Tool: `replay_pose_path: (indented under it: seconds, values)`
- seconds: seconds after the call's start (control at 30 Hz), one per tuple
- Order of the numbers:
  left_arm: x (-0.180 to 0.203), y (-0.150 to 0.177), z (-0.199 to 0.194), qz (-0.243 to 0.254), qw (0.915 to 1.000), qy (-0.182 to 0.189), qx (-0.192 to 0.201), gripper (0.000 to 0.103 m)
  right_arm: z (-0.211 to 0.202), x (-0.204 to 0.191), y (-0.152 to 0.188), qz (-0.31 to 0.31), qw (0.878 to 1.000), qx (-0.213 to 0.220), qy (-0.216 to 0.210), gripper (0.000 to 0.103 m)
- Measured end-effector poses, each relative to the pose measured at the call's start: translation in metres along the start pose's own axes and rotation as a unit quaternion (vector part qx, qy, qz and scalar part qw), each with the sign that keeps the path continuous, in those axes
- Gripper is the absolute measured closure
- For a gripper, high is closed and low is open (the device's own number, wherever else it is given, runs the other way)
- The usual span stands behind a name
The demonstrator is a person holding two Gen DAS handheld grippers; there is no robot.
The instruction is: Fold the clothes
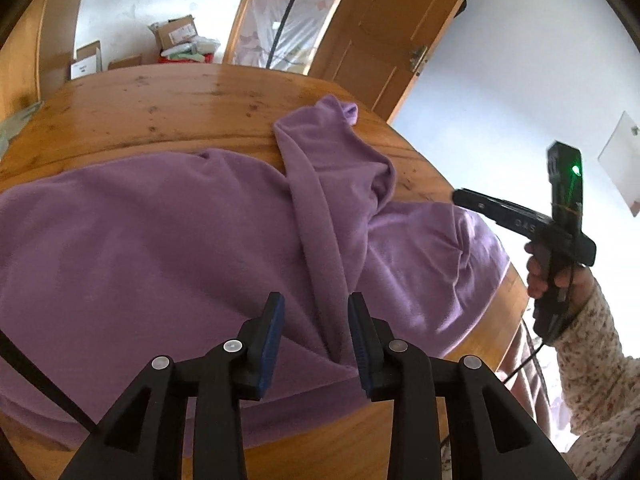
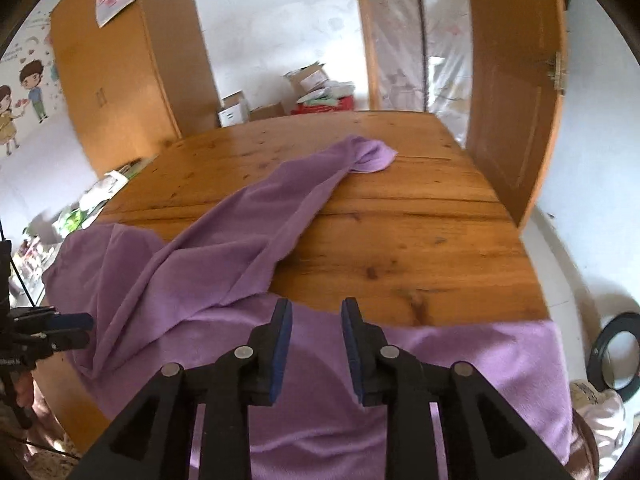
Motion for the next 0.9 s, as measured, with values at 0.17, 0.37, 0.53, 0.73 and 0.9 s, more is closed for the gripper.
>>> replay_pose_path:
  seconds: [0.17, 0.37, 0.53, 0.73, 0.9]
  values:
    - [0.009, -0.005, 0.015, 0.002, 0.9999, 0.008, -0.012, 0.069, 0.020, -0.016, -0.028, -0.008, 0.999, 0.002, -0.037, 0.077]
    - [0.013, -0.010, 0.029, -0.009, 0.9996, 0.017, -0.021, 0.069, 0.060, -0.038, -0.063, -0.028, 0.996, -0.019, -0.079, 0.077]
    - [0.013, -0.011, 0.037, -0.016, 0.9993, 0.018, -0.030, 0.069, 0.104, -0.043, -0.080, 0.001, 0.990, -0.058, -0.127, 0.077]
    - [0.012, -0.013, 0.042, -0.018, 0.9991, 0.009, -0.039, 0.069, 0.144, -0.056, -0.093, 0.005, 0.983, -0.102, -0.154, 0.077]
    - [0.015, -0.014, 0.045, -0.015, 0.9990, 0.004, -0.041, 0.069, 0.169, -0.057, -0.101, 0.032, 0.976, -0.128, -0.172, 0.076]
Point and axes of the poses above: each gripper's, at about its wrist camera, not at the fingertips, and z roughly the way its jaws point, x to its right, y to its underside, the point moved 3 cm from there along z, roughly the way its jaws point, and after that the axes turned 7 degrees about -y, right-handed, at the moved point
